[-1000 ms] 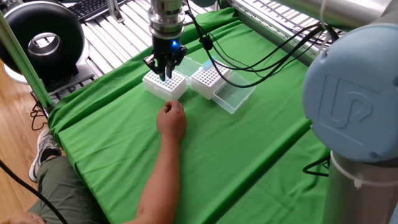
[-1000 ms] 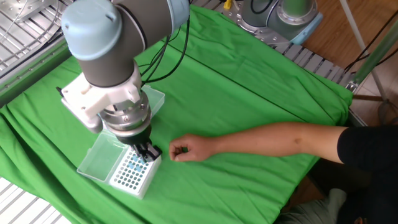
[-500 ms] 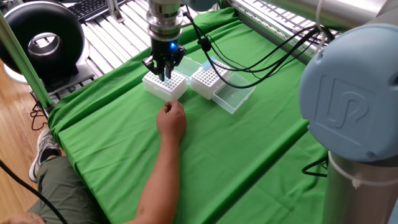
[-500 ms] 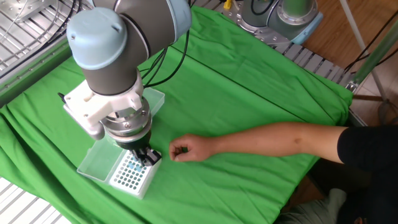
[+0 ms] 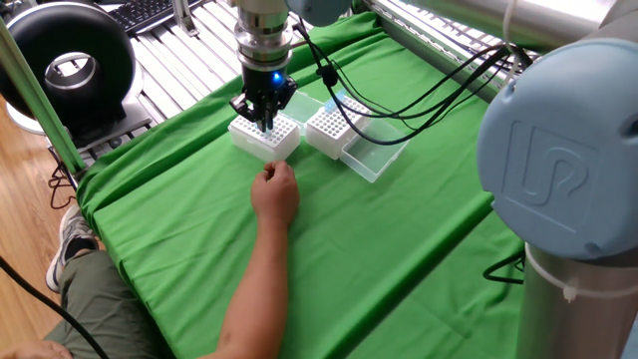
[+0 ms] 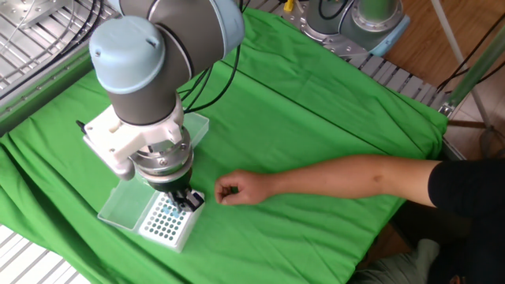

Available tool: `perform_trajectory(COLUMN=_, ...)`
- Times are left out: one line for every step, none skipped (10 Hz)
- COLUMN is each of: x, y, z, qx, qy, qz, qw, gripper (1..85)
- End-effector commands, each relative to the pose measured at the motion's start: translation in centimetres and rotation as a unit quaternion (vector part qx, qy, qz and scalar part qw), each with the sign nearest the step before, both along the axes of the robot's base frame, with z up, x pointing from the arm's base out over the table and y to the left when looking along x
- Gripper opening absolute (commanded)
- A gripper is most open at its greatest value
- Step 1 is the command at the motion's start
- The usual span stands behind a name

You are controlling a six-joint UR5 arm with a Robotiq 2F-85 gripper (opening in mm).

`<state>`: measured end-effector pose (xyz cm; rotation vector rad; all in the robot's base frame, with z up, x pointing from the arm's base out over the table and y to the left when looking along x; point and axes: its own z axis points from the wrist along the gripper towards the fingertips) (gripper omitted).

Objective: Insert a medium pipette tip into the holder for medium pipette tips

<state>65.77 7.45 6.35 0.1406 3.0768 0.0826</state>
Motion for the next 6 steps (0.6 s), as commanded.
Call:
perform_trajectory(x=-0.5, y=-0.2, z=0.0, qx=-0.001, qy=0.009, qz=-0.012, qw=0.9999, gripper=6.3)
perform_trajectory(x=-0.8, y=-0.3, z=0.4, qx=-0.003, qy=0.016, qz=-0.014, qw=0.9998, gripper=3.0)
perform_trajectory(x=-1.3, y=-0.7, z=1.0, qx=-0.006, qy=0.025, qz=-0.014, qw=0.9996, gripper=1.0)
perform_trajectory(x=-1.5, y=-0.7, z=1.3, qx=-0.006, qy=0.028, qz=-0.014, qw=0.9995, gripper=1.0)
perform_trajectory(x=-1.7, y=-0.8, z=1.6, qx=-0.008, qy=0.029, qz=-0.013, qw=0.9995, gripper=1.0)
perform_trajectory(x=-2.0, y=-1.2, z=2.0, qx=-0.014, qy=0.035, qz=-0.01, qw=0.9993, gripper=1.0)
